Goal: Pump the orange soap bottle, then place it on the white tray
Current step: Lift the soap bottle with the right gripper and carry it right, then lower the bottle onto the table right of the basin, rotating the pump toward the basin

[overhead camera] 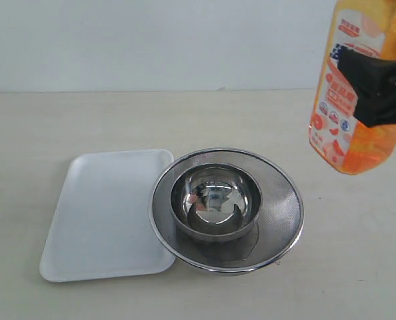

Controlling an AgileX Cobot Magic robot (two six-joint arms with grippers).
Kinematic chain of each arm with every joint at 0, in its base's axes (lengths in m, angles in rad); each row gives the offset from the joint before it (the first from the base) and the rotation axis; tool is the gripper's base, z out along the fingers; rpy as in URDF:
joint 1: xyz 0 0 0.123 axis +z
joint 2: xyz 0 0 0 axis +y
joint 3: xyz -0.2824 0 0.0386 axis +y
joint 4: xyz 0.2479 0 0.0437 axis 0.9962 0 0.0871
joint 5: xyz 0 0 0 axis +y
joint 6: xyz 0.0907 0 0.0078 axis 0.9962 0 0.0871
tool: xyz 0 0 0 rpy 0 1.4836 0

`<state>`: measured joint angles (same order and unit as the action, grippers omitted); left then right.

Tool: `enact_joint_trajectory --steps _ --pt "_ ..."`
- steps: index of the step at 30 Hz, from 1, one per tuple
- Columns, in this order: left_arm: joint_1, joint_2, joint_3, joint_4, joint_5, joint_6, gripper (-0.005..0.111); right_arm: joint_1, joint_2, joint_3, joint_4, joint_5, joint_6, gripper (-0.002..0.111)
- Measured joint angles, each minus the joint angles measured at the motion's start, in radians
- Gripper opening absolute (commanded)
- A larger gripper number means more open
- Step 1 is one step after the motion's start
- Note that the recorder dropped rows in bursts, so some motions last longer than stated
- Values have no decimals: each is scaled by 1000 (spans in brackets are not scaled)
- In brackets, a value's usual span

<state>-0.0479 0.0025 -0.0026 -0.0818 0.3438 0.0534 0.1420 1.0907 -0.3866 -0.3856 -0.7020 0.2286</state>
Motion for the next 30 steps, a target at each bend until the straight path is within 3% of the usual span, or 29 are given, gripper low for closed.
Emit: enact_joint_trajectory --steps 10,18,30 --pt "0 0 0 0 0 0 5 0 -95 241 205 -35 -197 0" --pt "0 0 0 0 0 0 5 0 -92 288 244 -120 -188 0" --pt "0 0 0 0 0 0 5 0 234 262 286 -381 -164 0"
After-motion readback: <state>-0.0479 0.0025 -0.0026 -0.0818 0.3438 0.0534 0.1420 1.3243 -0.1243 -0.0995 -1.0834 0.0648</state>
